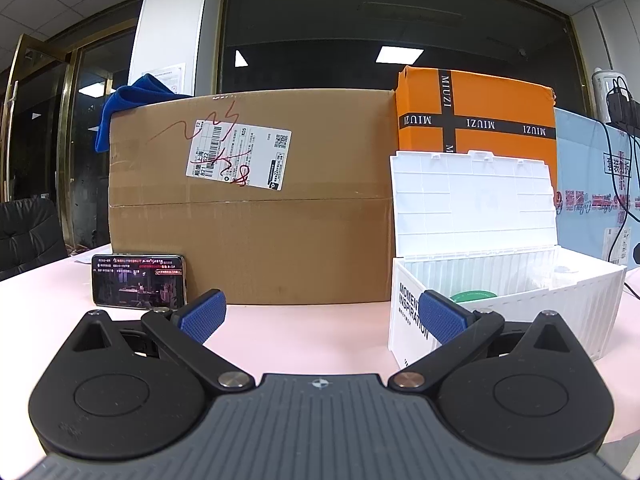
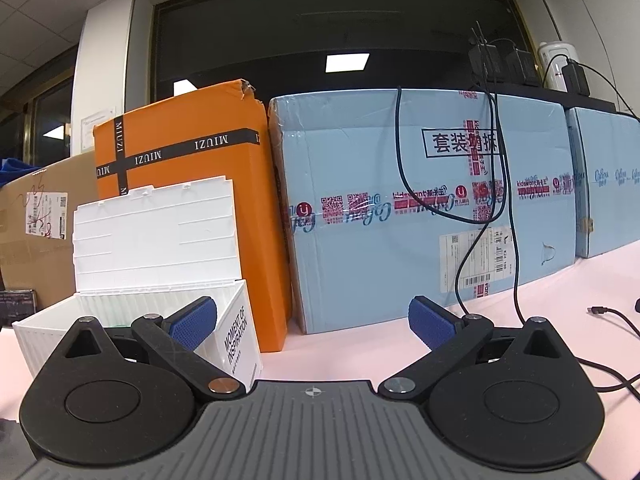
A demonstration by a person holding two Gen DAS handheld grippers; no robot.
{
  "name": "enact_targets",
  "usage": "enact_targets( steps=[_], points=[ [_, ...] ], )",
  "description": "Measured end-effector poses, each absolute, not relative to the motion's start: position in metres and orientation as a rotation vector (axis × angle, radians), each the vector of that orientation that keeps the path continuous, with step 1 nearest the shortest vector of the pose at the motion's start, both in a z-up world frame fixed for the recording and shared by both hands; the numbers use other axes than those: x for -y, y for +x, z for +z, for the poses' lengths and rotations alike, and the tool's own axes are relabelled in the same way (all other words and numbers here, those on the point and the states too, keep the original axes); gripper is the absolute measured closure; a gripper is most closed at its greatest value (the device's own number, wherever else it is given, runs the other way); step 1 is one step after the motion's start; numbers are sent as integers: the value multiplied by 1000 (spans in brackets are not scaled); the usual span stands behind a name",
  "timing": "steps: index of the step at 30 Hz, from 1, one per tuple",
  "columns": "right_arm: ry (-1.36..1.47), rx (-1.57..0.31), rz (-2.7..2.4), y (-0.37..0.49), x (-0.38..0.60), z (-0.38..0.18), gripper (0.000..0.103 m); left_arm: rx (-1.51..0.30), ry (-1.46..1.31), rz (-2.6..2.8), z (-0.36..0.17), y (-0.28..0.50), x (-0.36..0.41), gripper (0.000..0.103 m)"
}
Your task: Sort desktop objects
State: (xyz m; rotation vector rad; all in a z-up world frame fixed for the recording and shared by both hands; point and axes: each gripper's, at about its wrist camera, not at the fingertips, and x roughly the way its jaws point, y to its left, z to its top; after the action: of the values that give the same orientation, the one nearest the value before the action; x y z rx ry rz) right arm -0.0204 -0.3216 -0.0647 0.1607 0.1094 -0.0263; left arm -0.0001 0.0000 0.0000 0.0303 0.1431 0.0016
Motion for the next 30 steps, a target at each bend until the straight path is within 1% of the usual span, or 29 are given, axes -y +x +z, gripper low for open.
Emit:
enact_targets(
  steps=[30],
  points=[
    [188,-158,-5,-13,328,-68,0,-127,3,-17,-1,-1,-2,0]
  ],
)
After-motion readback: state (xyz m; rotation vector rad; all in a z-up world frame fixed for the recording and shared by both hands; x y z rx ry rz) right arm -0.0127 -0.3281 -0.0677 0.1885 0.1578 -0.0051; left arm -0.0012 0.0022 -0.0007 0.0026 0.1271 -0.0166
